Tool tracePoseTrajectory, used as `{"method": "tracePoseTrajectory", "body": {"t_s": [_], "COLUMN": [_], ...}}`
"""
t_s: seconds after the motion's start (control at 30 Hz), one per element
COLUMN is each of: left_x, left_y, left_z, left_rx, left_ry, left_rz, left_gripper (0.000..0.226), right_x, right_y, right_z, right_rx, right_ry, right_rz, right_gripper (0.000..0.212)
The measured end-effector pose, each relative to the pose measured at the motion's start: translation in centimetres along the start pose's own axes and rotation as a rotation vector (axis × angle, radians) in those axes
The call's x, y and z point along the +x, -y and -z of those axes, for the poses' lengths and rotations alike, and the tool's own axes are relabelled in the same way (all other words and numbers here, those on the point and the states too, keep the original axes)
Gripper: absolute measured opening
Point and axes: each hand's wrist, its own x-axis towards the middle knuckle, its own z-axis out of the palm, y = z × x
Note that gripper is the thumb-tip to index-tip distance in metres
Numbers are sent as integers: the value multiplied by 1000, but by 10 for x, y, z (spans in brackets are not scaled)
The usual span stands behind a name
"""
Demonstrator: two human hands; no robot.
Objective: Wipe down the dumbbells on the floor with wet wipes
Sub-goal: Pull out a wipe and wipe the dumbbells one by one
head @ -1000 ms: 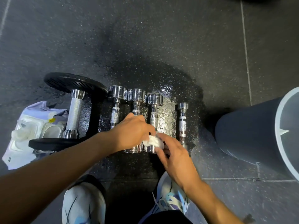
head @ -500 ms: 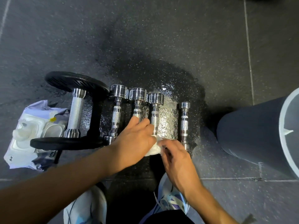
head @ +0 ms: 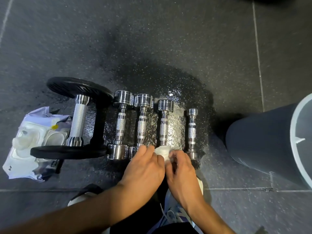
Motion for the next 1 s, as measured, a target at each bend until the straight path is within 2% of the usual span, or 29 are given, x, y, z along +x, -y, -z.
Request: {"method": "tracePoseTrajectory", "body": {"t_s": [0.23, 0.37, 0.87, 1.0], "left_x": [-3, -2, -11, -8], "left_y": [-7, -7, -18, -16], "left_z": [-7, -1, 20, 22], "left_rx": [-113, -148, -365, -412], "left_ry": [116, 220, 260, 239], "left_rz": [159, 230, 301, 318], "left_gripper": [43, 36, 26, 27], "right_x": [6, 8, -4, -1], "right_y": [4, 8, 7, 7], "right_z": [-3, -4, 4, 2], "right_rx": [-9, -19, -151, -64], "right_ry": [-51, -71, 64, 48], "right_rz": [48, 73, 29, 0], "right_gripper": [8, 7, 13, 7]}}
